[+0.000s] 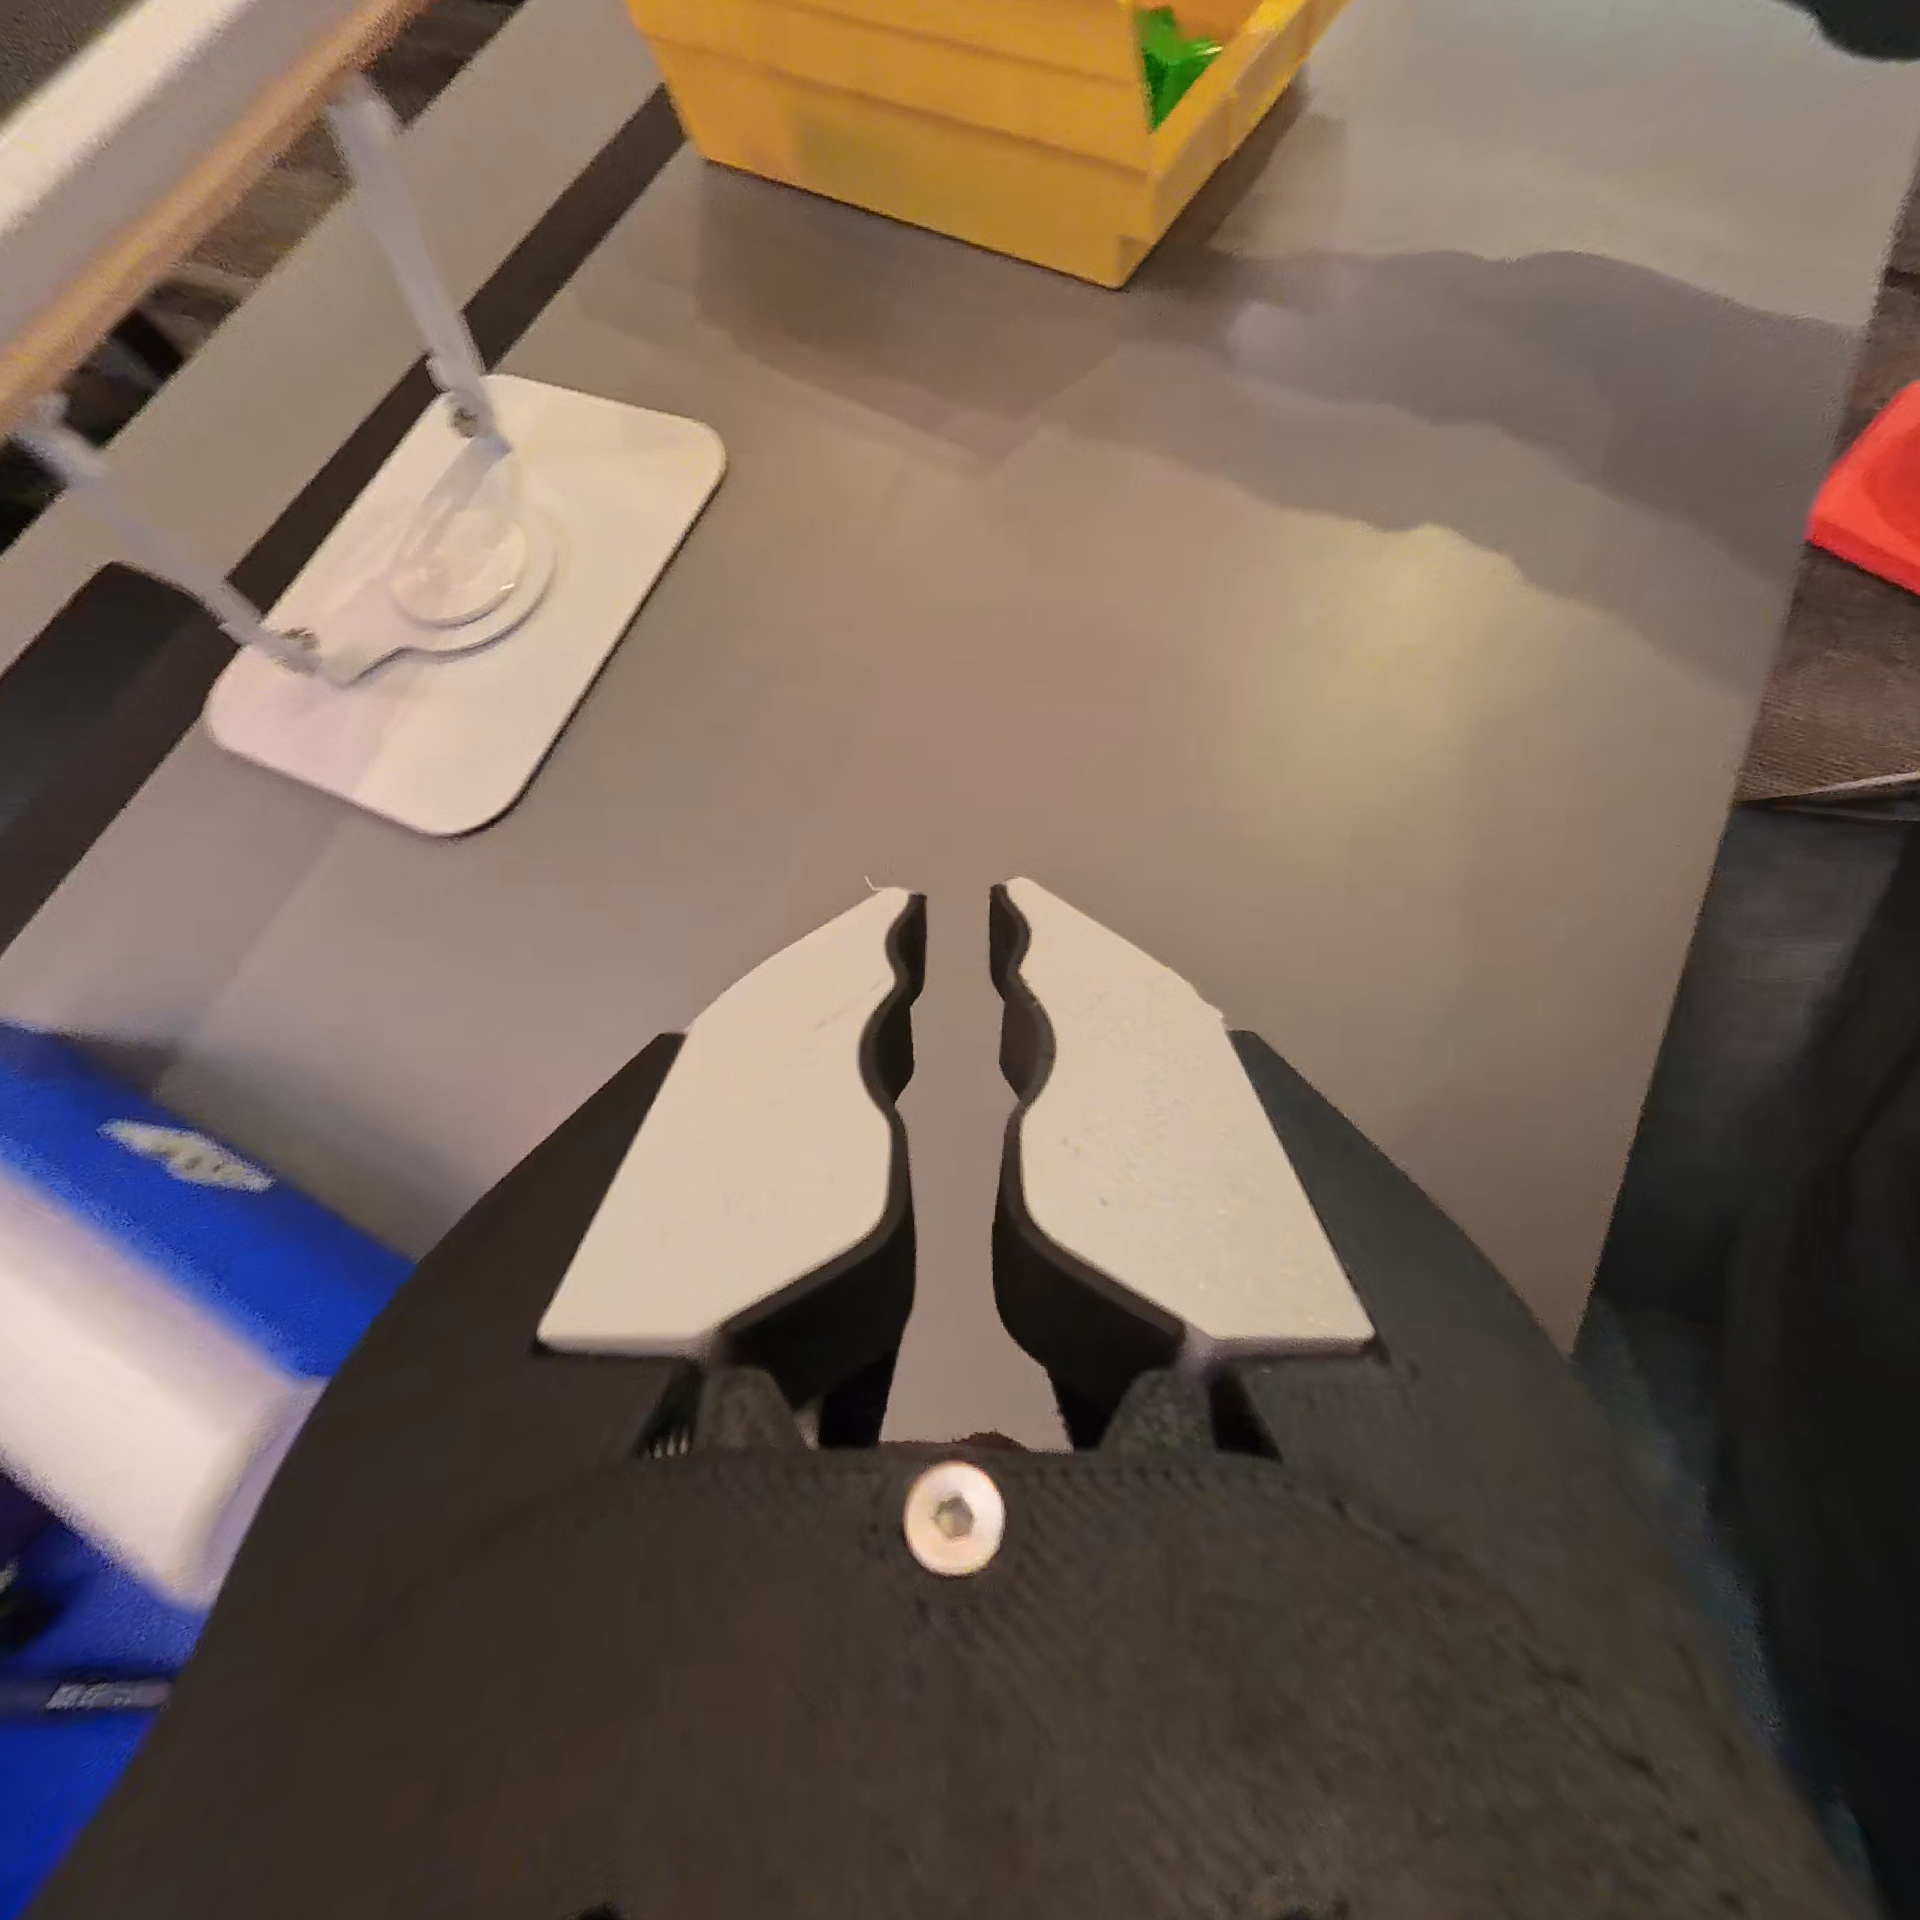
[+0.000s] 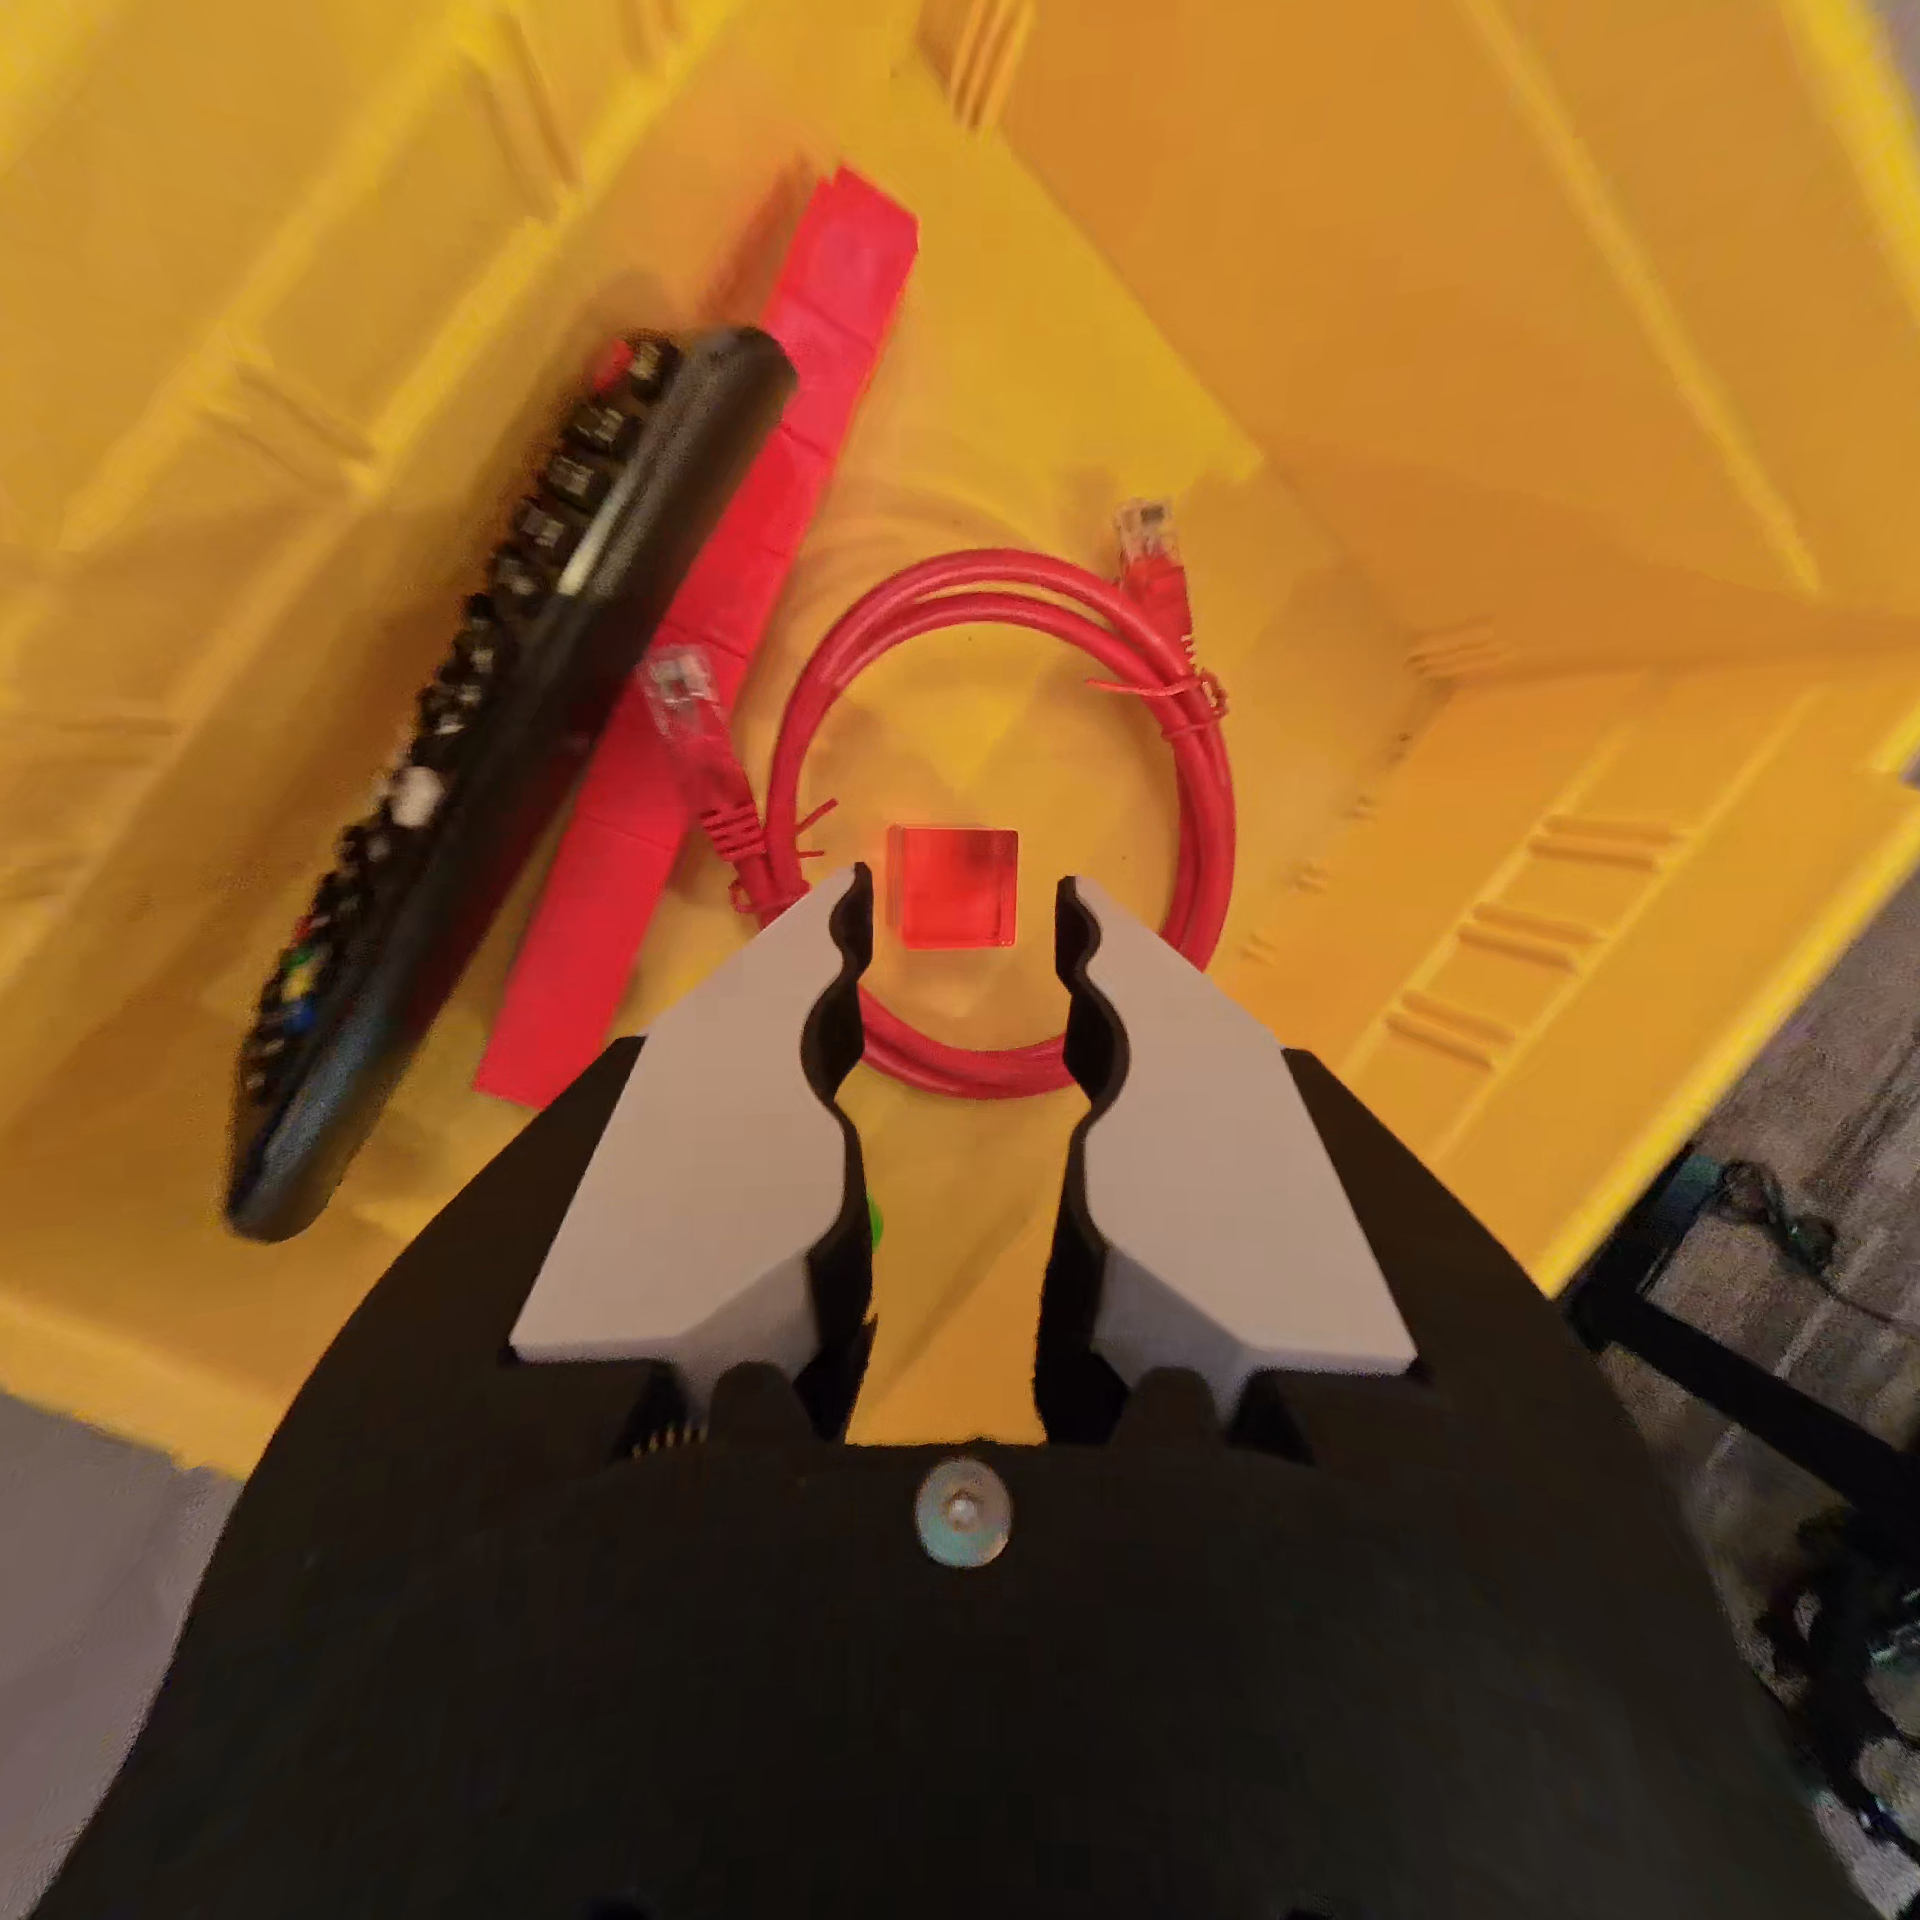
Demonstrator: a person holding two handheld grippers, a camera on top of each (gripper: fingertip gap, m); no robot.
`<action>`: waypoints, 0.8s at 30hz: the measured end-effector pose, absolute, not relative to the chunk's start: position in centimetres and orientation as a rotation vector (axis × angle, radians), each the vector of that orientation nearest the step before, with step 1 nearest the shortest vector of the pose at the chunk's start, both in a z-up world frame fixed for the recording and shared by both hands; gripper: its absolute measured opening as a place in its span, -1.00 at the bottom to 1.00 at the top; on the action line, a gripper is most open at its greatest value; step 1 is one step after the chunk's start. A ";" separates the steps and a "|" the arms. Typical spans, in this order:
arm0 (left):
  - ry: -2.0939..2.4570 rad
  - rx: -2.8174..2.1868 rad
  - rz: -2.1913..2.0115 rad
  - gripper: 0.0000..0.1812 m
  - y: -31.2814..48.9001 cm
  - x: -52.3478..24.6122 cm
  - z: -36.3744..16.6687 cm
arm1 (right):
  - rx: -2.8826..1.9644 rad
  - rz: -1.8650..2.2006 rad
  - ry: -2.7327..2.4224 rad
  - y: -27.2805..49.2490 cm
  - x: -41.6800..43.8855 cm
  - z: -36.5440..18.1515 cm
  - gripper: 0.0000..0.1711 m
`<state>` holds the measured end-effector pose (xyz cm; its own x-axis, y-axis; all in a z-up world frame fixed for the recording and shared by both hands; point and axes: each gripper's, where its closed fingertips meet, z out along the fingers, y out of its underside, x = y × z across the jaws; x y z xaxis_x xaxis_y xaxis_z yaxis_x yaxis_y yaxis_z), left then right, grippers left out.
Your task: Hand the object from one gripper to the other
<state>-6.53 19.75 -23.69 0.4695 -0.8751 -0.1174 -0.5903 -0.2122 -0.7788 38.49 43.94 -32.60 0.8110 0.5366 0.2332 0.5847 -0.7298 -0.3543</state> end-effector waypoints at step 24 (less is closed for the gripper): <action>0.836 -2.130 0.414 -0.66 35.9 -33.2 -23.1 | -1.913 0.298 -1.095 28.1 14.9 -19.4 -0.65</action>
<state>-33.16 35.86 -23.06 0.7286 -0.4251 -0.5370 -0.6848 -0.4673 -0.5592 14.90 28.08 -19.37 0.5814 0.7872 0.2056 0.5742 -0.2180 -0.7892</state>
